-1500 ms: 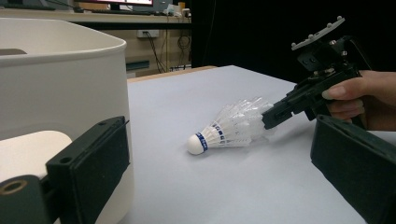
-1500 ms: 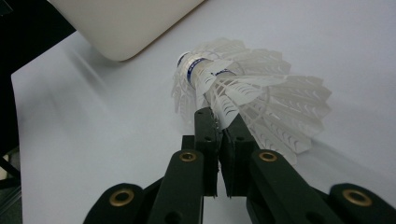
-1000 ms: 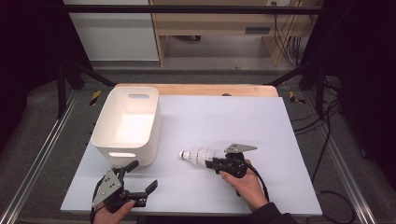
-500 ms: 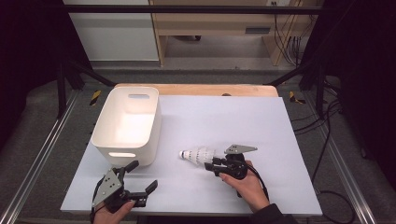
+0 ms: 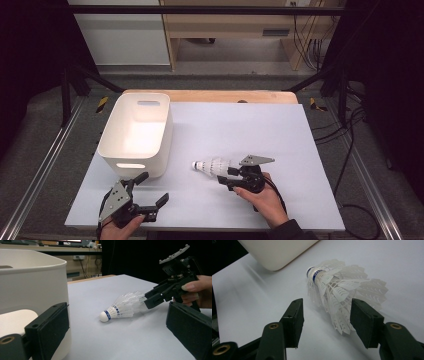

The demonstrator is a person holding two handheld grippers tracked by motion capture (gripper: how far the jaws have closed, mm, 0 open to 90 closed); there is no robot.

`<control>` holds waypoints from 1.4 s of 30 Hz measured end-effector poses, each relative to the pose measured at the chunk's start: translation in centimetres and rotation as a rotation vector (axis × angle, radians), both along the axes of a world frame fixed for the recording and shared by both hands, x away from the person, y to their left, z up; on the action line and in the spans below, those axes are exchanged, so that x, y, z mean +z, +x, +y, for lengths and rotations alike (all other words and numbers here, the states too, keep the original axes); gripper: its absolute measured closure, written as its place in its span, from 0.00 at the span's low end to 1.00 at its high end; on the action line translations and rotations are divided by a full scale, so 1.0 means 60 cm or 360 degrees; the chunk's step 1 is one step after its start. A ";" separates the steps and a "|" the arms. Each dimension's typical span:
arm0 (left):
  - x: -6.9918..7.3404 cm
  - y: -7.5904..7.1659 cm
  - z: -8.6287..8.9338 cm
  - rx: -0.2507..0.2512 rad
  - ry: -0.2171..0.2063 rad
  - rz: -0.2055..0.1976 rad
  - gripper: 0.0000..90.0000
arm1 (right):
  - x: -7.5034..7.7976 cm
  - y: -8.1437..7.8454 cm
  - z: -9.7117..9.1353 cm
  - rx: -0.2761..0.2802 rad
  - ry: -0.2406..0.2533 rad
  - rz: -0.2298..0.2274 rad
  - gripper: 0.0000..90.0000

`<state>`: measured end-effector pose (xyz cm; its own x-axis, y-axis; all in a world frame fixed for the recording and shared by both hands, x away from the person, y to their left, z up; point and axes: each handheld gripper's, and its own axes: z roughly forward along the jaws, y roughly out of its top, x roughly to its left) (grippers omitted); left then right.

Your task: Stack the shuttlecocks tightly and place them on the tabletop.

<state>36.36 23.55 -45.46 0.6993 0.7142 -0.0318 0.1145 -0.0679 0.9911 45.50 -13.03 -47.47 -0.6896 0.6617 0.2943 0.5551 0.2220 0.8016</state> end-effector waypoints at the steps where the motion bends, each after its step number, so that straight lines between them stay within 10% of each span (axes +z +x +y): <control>1: 0.000 0.000 0.000 0.0000 0.0000 0.0000 0.05 | 0.000 0.000 0.000 0.0001 -0.0001 0.0003 0.48; 42: 0.000 0.000 0.000 -0.0001 0.0001 0.0001 0.05 | 0.005 -0.016 0.009 -0.0054 -0.0049 -0.0048 0.08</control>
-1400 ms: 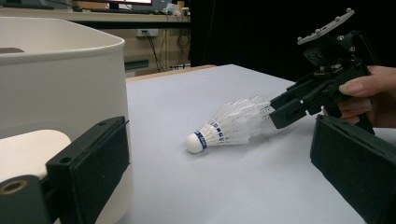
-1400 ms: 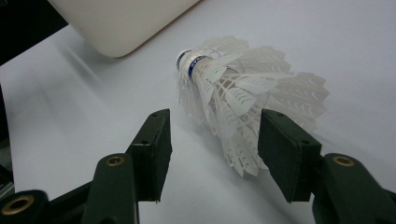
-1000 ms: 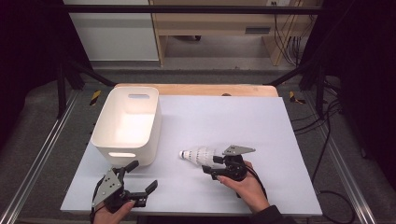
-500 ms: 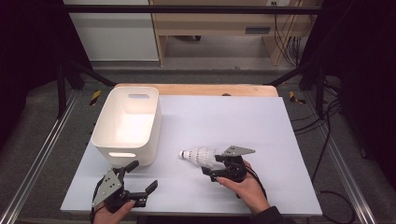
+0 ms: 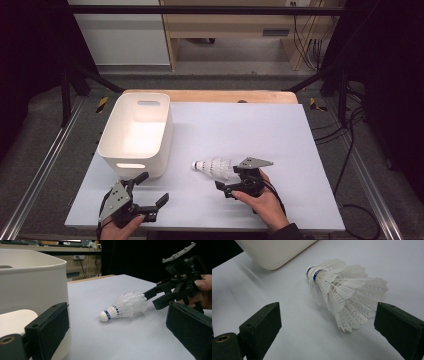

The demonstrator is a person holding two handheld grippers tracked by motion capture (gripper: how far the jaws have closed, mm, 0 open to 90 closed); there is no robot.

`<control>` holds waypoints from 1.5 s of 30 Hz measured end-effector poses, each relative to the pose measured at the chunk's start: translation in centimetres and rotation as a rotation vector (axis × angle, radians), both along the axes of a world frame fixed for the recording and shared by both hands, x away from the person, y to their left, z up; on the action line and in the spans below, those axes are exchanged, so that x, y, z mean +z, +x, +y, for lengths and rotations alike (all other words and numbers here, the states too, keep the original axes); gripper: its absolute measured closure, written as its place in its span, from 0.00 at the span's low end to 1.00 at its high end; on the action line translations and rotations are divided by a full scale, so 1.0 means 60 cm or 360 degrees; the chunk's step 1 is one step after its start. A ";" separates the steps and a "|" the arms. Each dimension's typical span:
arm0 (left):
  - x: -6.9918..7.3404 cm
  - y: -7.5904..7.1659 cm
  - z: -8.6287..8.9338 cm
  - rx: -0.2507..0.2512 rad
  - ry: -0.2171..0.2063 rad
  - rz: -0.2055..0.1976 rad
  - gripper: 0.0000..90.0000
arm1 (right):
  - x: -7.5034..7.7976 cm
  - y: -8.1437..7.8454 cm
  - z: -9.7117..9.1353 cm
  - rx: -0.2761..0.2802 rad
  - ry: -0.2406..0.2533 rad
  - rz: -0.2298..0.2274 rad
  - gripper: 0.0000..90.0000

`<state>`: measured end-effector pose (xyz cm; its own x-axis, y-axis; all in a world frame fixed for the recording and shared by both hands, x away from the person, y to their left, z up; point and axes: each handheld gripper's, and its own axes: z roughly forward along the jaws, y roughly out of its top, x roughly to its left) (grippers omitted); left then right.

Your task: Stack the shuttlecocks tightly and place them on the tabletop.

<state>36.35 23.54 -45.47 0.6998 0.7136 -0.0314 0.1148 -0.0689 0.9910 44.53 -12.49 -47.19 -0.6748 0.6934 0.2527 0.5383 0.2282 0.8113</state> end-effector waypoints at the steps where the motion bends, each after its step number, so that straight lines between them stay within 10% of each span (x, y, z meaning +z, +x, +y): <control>1: 0.000 0.000 0.000 0.0000 0.0001 -0.0001 0.05 | 0.000 -0.001 0.000 -0.0005 0.0002 0.0000 0.08; 29: -0.005 0.002 -0.011 -0.0034 0.0073 0.0022 0.04 | 0.015 -0.034 -0.088 -0.0117 0.0085 -0.0195 0.07; 45: -0.009 0.012 -0.049 -0.0164 0.0296 0.0033 0.04 | 0.011 -0.066 -0.184 -0.0282 0.0064 -0.0360 0.08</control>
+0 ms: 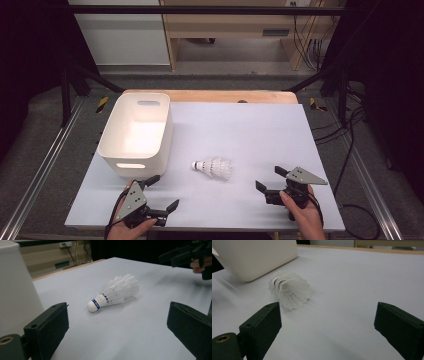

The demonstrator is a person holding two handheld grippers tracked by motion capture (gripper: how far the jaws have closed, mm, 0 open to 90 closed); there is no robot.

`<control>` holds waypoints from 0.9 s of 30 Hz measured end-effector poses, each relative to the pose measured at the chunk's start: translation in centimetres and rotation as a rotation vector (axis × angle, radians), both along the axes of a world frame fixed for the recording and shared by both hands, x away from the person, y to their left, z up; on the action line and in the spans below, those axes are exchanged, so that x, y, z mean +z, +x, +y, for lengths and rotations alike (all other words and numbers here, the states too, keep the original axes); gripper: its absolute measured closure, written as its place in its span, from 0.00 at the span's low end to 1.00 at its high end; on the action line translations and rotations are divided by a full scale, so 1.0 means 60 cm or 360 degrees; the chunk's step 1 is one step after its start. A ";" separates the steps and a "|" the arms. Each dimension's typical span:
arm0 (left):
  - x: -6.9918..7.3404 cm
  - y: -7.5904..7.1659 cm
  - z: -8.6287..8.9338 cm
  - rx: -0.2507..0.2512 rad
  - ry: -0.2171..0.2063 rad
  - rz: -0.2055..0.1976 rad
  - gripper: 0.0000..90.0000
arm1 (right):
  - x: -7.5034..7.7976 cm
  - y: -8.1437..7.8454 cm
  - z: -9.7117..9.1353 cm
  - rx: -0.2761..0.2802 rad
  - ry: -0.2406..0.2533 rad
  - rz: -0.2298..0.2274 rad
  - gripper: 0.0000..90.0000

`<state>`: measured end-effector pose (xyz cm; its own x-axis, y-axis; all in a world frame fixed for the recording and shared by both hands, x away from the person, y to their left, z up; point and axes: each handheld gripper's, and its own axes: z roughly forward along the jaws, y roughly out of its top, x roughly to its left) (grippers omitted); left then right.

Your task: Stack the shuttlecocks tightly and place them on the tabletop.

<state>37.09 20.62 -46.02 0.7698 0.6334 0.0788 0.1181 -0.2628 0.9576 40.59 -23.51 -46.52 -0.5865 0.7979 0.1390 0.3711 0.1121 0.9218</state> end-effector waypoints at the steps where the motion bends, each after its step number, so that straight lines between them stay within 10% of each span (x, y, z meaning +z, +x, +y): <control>1: 0.001 0.004 -0.006 -0.0015 0.0041 0.0000 0.04 | 0.001 -0.001 -0.004 -0.0007 -0.0007 -0.0026 0.08; 15: 0.018 0.096 -0.114 -0.0295 0.0609 0.0090 0.05 | 0.004 -0.013 -0.020 -0.0008 0.0029 -0.0133 0.08; 27: 0.015 0.159 -0.152 -0.0299 0.0626 0.0139 0.06 | 0.003 -0.014 -0.028 -0.0037 0.0052 -0.0139 0.07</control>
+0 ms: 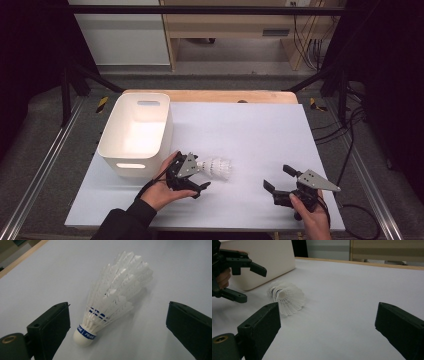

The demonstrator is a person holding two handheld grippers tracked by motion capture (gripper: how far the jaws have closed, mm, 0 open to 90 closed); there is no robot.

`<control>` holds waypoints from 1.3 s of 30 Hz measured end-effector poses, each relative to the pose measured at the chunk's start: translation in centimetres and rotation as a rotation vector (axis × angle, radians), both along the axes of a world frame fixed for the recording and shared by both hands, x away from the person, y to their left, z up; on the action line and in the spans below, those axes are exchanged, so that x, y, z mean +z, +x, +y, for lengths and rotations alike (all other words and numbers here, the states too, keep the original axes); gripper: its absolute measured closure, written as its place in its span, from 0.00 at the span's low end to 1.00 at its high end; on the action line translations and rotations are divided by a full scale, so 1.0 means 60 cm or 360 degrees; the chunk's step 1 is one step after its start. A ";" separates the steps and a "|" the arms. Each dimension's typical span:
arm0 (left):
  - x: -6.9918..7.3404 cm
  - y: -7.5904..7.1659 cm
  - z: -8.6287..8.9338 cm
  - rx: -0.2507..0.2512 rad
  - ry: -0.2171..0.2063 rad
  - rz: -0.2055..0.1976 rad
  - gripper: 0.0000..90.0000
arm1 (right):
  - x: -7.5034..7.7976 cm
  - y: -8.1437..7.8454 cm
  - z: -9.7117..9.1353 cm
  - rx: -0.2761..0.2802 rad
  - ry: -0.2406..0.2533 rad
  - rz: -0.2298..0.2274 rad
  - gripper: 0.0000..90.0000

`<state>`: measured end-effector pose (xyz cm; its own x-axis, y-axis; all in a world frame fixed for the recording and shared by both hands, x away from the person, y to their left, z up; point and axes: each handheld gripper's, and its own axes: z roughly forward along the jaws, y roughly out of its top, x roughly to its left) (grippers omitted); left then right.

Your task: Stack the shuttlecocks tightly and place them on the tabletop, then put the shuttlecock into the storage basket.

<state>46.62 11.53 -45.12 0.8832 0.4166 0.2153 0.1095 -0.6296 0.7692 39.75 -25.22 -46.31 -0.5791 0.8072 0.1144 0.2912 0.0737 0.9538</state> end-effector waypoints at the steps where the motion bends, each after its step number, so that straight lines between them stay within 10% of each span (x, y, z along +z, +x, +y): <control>1: 0.000 0.002 0.000 -0.0006 -0.0002 0.0010 0.06 | 0.000 0.000 0.000 0.0003 -0.0014 -0.0007 0.07; 10: 0.004 0.014 0.001 0.0016 -0.0033 -0.0005 0.05 | 0.004 -0.002 0.005 -0.0027 -0.0180 -0.0121 0.08; 39: -0.008 0.040 -0.019 -0.0044 0.0065 0.0044 0.06 | 0.002 -0.002 0.007 -0.0015 -0.0212 -0.0147 0.08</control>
<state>49.04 10.40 -45.61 0.9001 0.3835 0.2069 0.1128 -0.6636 0.7396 39.64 -24.77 -46.17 -0.5745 0.8172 -0.0470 0.2042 0.1987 0.9585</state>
